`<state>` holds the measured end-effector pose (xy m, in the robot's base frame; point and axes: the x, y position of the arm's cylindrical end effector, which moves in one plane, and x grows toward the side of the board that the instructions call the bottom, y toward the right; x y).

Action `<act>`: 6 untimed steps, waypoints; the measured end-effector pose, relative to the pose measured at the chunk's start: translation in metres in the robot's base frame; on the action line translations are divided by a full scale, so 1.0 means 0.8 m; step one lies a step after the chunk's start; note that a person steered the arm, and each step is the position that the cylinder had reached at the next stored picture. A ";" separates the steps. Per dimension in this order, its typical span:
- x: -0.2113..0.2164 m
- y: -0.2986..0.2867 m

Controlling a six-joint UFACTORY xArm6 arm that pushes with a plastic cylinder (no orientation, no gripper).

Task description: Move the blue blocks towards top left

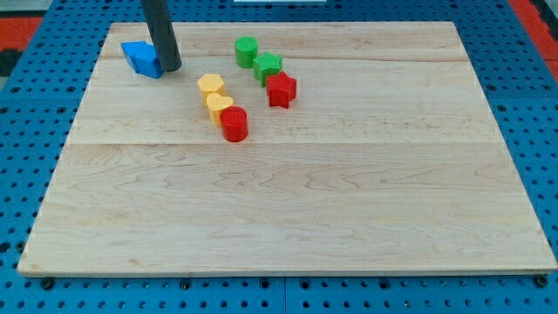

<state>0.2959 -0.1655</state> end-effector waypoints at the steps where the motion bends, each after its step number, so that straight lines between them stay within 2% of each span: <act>1: 0.005 0.002; 3: 0.018 0.027; 5: 0.020 -0.117; 6: 0.007 -0.137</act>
